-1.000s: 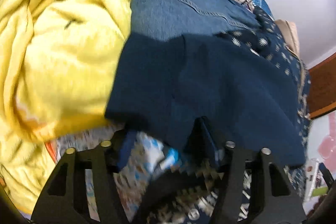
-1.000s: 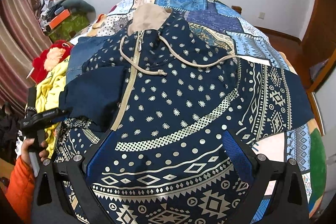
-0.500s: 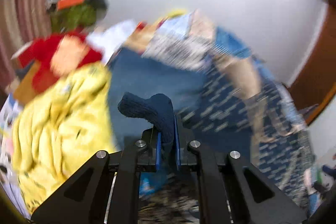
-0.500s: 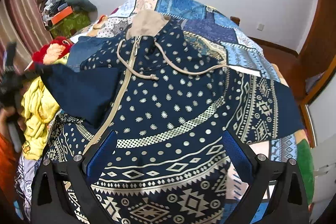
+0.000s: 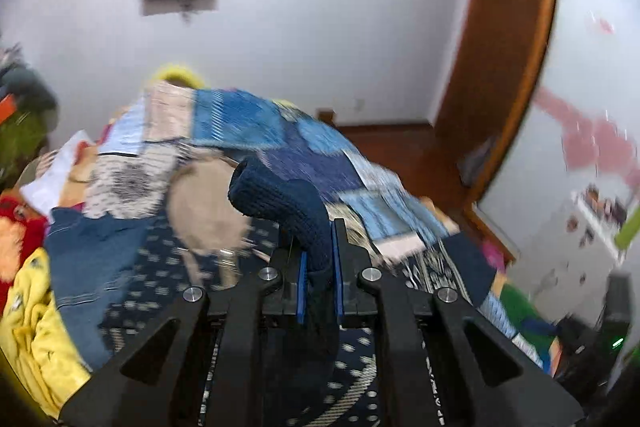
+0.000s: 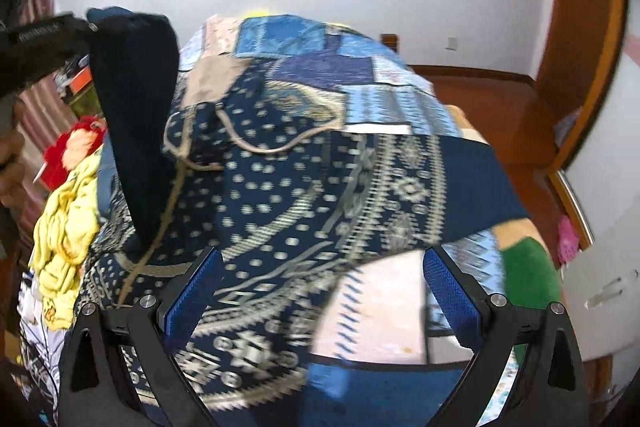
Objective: Fold large clothes
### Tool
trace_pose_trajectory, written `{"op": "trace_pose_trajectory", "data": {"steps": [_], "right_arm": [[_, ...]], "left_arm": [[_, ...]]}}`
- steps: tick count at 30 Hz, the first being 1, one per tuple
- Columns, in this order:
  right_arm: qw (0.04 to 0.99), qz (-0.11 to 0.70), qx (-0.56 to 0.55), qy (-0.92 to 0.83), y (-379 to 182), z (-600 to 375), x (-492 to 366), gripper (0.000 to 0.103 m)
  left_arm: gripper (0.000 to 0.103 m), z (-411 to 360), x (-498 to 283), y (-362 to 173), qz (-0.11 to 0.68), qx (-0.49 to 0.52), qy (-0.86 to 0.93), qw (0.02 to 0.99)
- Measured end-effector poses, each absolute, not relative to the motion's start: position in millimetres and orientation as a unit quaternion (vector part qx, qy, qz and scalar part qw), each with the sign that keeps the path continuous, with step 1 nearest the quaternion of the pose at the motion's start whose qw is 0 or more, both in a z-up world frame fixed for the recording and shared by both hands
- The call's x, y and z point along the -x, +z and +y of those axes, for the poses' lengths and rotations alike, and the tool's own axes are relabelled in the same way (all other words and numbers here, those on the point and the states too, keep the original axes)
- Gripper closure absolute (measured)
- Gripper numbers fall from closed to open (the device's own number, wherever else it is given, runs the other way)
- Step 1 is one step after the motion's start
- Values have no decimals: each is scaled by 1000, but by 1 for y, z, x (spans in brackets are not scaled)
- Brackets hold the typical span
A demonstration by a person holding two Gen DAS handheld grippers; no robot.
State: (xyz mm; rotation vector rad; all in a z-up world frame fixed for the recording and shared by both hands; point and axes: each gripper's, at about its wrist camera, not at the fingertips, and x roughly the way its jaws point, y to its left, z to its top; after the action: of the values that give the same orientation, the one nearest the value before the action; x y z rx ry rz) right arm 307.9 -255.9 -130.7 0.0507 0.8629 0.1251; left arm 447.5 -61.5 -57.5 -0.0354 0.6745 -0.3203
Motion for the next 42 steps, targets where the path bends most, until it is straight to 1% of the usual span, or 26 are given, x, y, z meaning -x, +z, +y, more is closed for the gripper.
{"op": "trace_pose_trajectory", "data": {"steps": [8, 13, 16, 18, 20, 21, 22, 23, 25, 28, 32, 34, 38, 40, 42], "right_arm": [[903, 427, -44, 15, -138, -305, -304, 3], [898, 437, -50, -7, -148, -325, -304, 3], [895, 443, -53, -14, -153, -332, -305, 3], [893, 446, -59, -16, -156, -338, -308, 3], [891, 449, -64, -21, -159, -343, -311, 3], [889, 452, -68, -25, -160, -348, -314, 3], [888, 453, -71, -27, -161, -351, -316, 3], [887, 454, -74, -28, -162, -354, -319, 4], [886, 457, -80, -31, -163, -361, -324, 4], [881, 463, -96, -31, -164, -373, -333, 4], [876, 471, -100, -40, -171, -384, -349, 3], [872, 478, -99, -41, -178, -390, -360, 4], [858, 496, -130, -29, -195, -406, -381, 4], [852, 499, -155, -25, -204, -414, -393, 5], [848, 498, -180, -16, -211, -422, -405, 10]], "left_arm": [[93, -144, -470, -157, 462, 8, -224, 858], [93, -180, -461, -200, 519, 1, -250, 818], [92, -195, -454, -212, 538, -13, -261, 801], [85, -202, -447, -213, 549, -33, -267, 792], [71, -202, -440, -207, 547, -41, -276, 790], [67, -201, -437, -202, 541, -42, -280, 792], [59, -197, -434, -197, 537, -42, -282, 794], [55, -192, -429, -188, 528, -40, -284, 799], [54, -181, -424, -173, 510, -36, -292, 809], [45, -154, -421, -148, 482, -27, -282, 829], [37, -114, -430, -139, 458, -32, -232, 858], [37, -94, -436, -145, 459, -46, -196, 865], [37, -46, -446, -178, 486, -65, -119, 864], [37, -24, -448, -194, 501, -58, -99, 858], [37, -1, -449, -214, 517, -47, -77, 851]]}}
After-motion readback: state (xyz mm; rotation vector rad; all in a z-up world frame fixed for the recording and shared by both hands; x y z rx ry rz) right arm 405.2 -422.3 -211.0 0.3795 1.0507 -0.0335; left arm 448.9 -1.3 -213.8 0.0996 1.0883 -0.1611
